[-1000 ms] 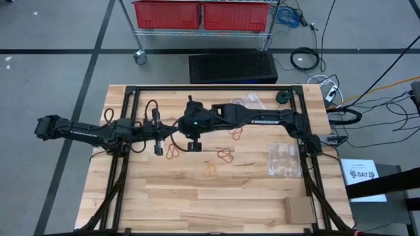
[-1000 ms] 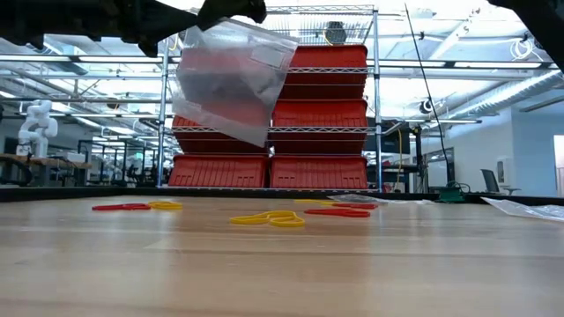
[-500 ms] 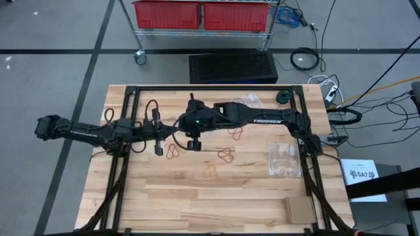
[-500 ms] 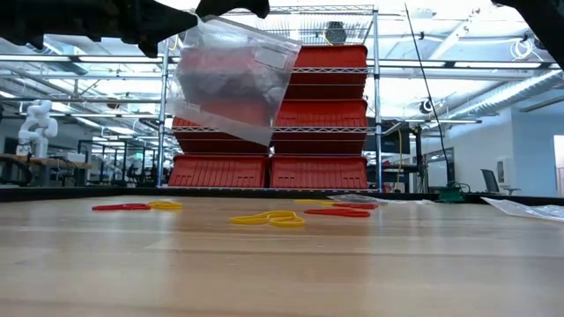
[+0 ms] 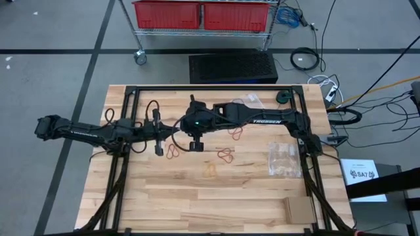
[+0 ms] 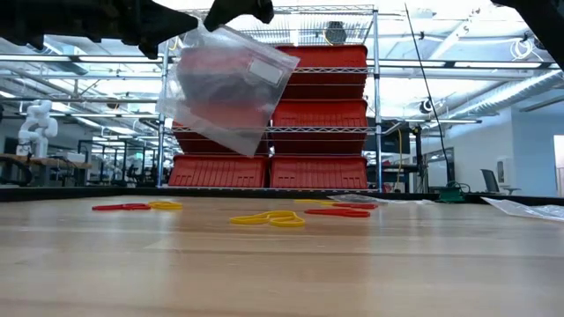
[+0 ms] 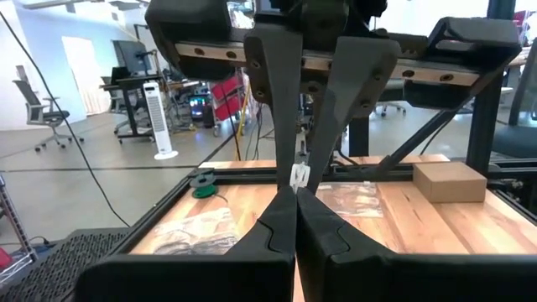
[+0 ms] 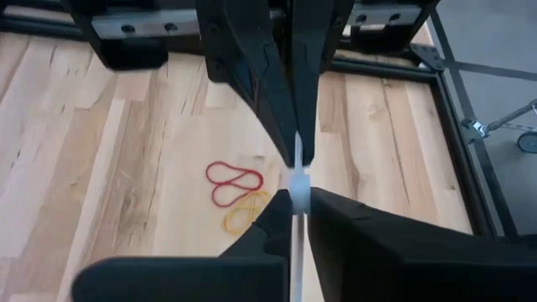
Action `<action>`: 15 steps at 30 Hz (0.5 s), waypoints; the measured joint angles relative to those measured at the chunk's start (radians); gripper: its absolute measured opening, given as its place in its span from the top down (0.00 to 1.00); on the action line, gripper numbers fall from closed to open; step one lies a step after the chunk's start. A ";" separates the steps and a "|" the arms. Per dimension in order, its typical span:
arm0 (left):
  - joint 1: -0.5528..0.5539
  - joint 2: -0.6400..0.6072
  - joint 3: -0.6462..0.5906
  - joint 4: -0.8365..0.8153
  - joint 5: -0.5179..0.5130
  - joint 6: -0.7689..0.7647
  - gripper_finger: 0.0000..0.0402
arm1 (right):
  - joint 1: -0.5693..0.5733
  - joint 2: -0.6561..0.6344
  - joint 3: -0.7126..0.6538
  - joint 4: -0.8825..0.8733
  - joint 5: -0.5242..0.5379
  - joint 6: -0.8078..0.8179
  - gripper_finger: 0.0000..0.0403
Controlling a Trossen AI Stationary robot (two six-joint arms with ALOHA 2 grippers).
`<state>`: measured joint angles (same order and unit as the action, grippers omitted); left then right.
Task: Sort rubber bands
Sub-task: Open the left zip bag
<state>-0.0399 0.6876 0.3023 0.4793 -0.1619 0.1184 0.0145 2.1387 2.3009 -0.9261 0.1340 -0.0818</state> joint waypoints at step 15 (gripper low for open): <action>0.000 -0.021 0.000 -0.005 0.000 0.001 1.00 | 0.004 0.000 0.000 -0.142 0.006 0.025 0.99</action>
<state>-0.0399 0.6662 0.3019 0.4745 -0.1623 0.1192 0.0187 2.1387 2.3013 -1.0679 0.1398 -0.0570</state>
